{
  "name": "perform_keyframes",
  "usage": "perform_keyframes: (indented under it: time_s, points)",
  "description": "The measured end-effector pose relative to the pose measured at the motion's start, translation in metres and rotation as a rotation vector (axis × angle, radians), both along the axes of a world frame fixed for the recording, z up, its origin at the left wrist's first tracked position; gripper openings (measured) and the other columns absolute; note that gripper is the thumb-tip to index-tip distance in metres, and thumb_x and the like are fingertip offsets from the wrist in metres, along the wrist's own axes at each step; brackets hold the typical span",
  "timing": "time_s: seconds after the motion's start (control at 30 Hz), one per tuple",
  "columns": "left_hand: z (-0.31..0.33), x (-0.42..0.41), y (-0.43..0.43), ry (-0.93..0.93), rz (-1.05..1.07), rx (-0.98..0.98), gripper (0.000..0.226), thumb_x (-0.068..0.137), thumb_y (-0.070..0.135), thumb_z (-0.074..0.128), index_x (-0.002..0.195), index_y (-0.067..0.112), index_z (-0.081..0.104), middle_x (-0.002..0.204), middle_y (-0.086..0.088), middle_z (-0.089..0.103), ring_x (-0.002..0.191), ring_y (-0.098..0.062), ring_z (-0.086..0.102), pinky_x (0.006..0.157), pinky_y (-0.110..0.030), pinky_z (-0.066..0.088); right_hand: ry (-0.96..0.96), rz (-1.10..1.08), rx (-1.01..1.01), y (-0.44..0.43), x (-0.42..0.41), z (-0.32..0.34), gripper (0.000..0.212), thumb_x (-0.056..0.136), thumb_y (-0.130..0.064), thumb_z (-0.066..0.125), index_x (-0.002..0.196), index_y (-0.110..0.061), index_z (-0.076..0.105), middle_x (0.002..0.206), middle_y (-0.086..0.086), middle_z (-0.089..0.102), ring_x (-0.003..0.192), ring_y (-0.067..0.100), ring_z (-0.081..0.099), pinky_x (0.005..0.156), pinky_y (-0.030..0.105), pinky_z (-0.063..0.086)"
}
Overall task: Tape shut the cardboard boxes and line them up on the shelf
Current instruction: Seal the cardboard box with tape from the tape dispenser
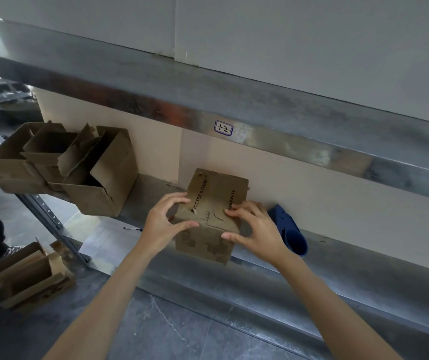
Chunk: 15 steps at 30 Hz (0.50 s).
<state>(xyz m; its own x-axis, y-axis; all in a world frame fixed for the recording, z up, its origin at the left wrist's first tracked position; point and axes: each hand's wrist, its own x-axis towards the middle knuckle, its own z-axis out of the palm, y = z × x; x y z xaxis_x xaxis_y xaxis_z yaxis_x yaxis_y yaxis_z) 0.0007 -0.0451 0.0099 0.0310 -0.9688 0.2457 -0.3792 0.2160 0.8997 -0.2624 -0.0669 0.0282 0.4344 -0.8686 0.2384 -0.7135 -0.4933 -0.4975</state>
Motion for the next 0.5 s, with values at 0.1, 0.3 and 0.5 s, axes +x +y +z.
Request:
perform_keyframes:
  time_s: [0.1, 0.3, 0.5]
  points:
    - [0.0, 0.014, -0.001, 0.06, 0.042, 0.036, 0.051, 0.064, 0.038, 0.085, 0.111, 0.03, 0.066, 0.127, 0.019, 0.057, 0.118, 0.005, 0.052, 0.086, -0.022, 0.051, 0.014, 0.094, 0.062, -0.001, 0.003, 0.004, 0.069, 0.075, -0.077, 0.054, 0.131, -0.036, 0.058, 0.135, -0.012, 0.045, 0.135, 0.012, 0.032, 0.109, 0.049, 0.036]
    - [0.001, 0.024, -0.001, 0.023, 0.152, 0.021, 0.042, 0.075, 0.023, 0.084, 0.113, 0.024, 0.066, 0.12, 0.011, 0.057, 0.113, 0.0, 0.054, 0.09, -0.024, 0.051, 0.058, 0.162, 0.022, -0.003, 0.014, 0.003, 0.056, 0.08, -0.057, 0.068, 0.132, -0.039, 0.056, 0.142, -0.014, 0.043, 0.14, 0.014, 0.028, 0.113, 0.056, 0.026]
    - [-0.001, 0.002, 0.004, 0.045, 0.208, 0.04, 0.053, 0.083, 0.032, 0.077, 0.131, 0.025, 0.056, 0.136, 0.012, 0.048, 0.114, -0.008, 0.055, 0.076, -0.015, 0.051, 0.136, 0.078, -0.133, -0.002, 0.025, 0.0, 0.056, 0.079, -0.063, 0.064, 0.132, -0.045, 0.054, 0.137, -0.015, 0.047, 0.128, 0.012, 0.037, 0.106, 0.049, 0.034]
